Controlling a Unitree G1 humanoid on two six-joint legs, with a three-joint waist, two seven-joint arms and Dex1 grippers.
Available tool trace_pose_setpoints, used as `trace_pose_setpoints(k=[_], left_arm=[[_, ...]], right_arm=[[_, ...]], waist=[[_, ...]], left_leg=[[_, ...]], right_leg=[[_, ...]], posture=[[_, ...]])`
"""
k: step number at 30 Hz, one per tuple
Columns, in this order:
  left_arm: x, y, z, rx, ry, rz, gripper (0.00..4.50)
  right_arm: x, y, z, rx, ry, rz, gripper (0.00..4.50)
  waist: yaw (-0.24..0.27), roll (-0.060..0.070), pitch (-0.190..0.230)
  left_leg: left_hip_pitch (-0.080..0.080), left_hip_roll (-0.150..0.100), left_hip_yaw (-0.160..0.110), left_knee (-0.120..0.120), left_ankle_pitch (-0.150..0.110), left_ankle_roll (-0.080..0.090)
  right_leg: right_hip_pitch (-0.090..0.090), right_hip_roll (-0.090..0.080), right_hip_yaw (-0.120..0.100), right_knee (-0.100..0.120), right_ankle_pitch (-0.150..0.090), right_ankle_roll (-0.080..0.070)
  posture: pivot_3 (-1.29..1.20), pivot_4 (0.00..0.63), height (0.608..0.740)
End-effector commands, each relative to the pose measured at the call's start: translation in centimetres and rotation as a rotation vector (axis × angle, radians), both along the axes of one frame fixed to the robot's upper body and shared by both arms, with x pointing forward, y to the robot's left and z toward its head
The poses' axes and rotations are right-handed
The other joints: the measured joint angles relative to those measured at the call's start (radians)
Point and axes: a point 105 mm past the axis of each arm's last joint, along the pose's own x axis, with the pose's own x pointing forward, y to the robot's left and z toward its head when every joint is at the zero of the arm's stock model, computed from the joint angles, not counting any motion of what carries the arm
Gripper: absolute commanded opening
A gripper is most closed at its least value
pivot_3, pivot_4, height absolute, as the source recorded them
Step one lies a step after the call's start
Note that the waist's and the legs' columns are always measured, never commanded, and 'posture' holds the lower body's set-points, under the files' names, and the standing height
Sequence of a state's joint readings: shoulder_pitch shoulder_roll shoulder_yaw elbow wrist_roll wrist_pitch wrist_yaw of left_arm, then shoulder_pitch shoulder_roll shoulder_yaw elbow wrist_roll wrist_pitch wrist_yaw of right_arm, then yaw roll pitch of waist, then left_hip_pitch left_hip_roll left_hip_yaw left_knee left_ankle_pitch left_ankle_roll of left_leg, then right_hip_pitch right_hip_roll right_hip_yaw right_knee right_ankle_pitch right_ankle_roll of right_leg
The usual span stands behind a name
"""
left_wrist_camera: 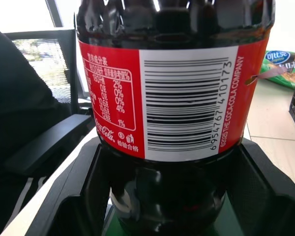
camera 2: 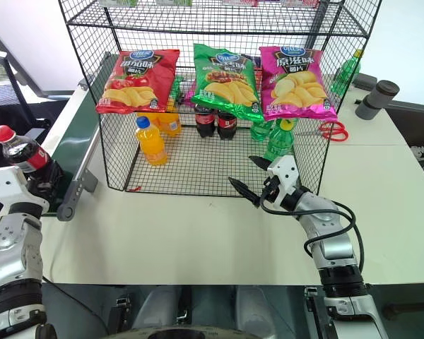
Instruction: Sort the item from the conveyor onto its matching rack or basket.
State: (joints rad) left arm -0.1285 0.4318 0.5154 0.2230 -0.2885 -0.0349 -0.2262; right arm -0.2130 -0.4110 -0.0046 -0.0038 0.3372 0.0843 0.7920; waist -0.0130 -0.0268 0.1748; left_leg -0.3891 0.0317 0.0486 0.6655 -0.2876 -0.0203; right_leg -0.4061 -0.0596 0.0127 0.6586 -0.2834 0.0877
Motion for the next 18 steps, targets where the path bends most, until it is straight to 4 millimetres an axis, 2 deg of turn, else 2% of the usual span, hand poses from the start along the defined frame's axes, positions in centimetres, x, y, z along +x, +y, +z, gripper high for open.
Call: trace_pose_setpoints(k=[1,3,5,7,11,15,18], left_arm=[[-0.4,0.3,2.7,0.053,-0.089,-0.003,2.79],[-0.6,0.3,3.8,0.062,-0.123,-0.017,2.79],[-0.7,-0.6,6.2,0.088,-0.177,-0.098,2.79],[-0.8,-1.8,8.2,0.107,-0.208,-0.191,2.79],[-0.9,-5.4,10.1,0.082,-0.205,-0.433,2.79],[-2.6,-13.9,9.5,0.055,-0.057,-0.909,2.79],[-3.3,-17.7,7.6,0.056,0.071,-1.100,2.79]], right_arm=[[-0.2,0.6,1.7,0.011,-0.060,0.029,4.50],[-0.3,0.7,1.6,0.010,-0.055,0.046,4.50],[-1.3,1.5,1.8,0.024,-0.034,0.132,4.50],[-2.4,2.5,2.2,0.030,-0.021,0.213,4.50],[-3.8,4.0,2.8,0.021,0.001,0.322,4.50],[-4.1,5.6,4.9,0.074,-0.011,0.368,4.50],[-4.4,6.6,6.1,0.116,0.000,0.405,4.50]], waist=[[-0.001,0.000,0.000],[-0.001,0.000,0.000],[-0.001,-0.003,0.001],[-0.001,-0.004,0.001],[-0.001,-0.004,0.001],[-0.005,-0.003,0.001],[-0.005,-0.003,0.001]], left_leg=[[0.000,0.000,0.000,0.000,0.000,0.000],[0.000,0.000,0.000,0.000,0.000,0.000],[-0.001,0.000,0.000,0.000,0.000,0.000],[-0.003,0.000,-0.001,0.000,0.000,0.000],[-0.003,0.000,-0.001,0.000,0.000,0.000],[-0.003,0.000,-0.001,-0.001,0.000,-0.001],[-0.003,0.000,-0.001,-0.002,0.000,-0.001]], right_leg=[[0.000,0.000,0.000,0.000,0.000,0.000],[0.000,0.000,0.000,0.000,0.000,0.000],[-0.001,0.000,0.000,0.000,0.000,0.000],[-0.003,0.000,0.000,0.000,0.000,0.000],[-0.003,-0.001,-0.001,-0.002,0.000,0.000],[-0.002,-0.003,-0.001,-0.004,0.000,-0.001],[-0.002,-0.003,-0.001,-0.004,0.000,-0.001]], posture=[[0.00,0.150,0.740],[0.00,0.150,0.740],[0.00,0.150,0.740],[0.00,0.150,0.740],[0.00,0.150,0.740],[0.00,0.150,0.740],[0.00,0.150,0.740]])
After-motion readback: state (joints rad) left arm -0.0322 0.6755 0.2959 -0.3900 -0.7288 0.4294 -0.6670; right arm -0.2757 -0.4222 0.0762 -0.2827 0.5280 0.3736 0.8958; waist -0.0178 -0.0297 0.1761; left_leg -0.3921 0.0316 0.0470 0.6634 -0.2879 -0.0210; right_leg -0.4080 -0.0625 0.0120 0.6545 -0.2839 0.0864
